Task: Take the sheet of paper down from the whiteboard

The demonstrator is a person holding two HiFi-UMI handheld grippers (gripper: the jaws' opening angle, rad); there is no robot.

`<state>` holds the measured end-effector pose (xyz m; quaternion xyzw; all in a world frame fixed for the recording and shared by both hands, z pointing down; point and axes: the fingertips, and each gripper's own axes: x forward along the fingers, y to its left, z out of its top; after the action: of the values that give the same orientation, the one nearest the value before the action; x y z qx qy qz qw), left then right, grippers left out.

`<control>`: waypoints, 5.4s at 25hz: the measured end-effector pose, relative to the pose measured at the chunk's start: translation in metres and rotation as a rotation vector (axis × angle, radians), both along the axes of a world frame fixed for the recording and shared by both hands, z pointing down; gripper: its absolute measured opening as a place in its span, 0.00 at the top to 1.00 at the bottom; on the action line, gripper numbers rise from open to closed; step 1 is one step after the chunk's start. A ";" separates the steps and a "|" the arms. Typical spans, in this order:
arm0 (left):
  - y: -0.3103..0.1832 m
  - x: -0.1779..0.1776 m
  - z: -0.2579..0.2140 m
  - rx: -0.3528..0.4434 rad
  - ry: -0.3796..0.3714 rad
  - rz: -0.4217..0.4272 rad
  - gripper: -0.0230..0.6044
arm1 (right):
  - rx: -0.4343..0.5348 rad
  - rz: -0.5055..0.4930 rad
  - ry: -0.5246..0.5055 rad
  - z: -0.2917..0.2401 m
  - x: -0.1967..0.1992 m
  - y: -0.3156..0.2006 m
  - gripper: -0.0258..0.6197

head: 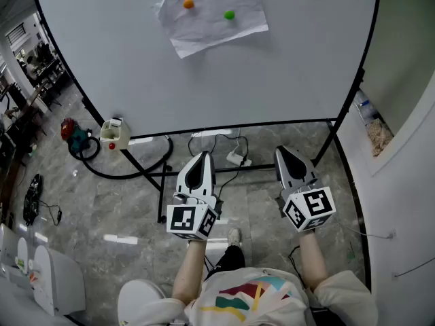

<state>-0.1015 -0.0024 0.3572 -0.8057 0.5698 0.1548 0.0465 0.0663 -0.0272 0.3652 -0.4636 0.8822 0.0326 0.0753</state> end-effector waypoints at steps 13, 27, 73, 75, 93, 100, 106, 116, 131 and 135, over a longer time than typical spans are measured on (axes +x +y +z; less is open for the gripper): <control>-0.235 -0.046 -0.071 0.091 -0.043 0.047 0.89 | 0.072 0.077 -0.044 -0.068 -0.048 -0.237 0.94; -0.281 -0.028 -0.074 0.111 -0.095 0.016 0.89 | 0.055 -0.180 -0.386 -0.136 -0.034 -0.290 0.68; -0.307 -0.143 -0.263 0.143 -0.295 -0.329 0.70 | 0.015 -0.074 -0.400 -0.181 -0.025 -0.330 0.94; -0.305 -0.154 -0.259 0.131 -0.276 -0.342 0.70 | 0.012 -0.068 -0.394 -0.180 -0.024 -0.330 0.94; -0.308 -0.187 -0.232 0.069 -0.185 -0.361 0.69 | 0.006 -0.032 -0.357 -0.174 -0.023 -0.335 0.94; -0.291 -0.185 -0.235 0.112 -0.146 -0.390 0.69 | 0.023 -0.043 -0.351 -0.178 -0.026 -0.331 0.94; -0.280 -0.105 -0.234 0.144 -0.270 -0.274 0.69 | 0.031 -0.048 -0.363 -0.181 -0.025 -0.326 0.94; -0.314 0.045 -0.224 0.140 -0.443 -0.096 0.69 | 0.027 -0.015 -0.335 -0.182 -0.022 -0.324 0.94; -0.329 0.057 -0.223 0.142 -0.501 -0.195 0.69 | 0.029 -0.035 -0.324 -0.182 -0.018 -0.322 0.94; -0.332 0.058 -0.223 0.136 -0.517 -0.193 0.69 | 0.027 -0.034 -0.327 -0.182 -0.020 -0.323 0.94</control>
<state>-0.0438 -0.3343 0.1345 -0.7555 0.6016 -0.0231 0.2586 0.0459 -0.3501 0.1835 -0.4464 0.8656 -0.0324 0.2246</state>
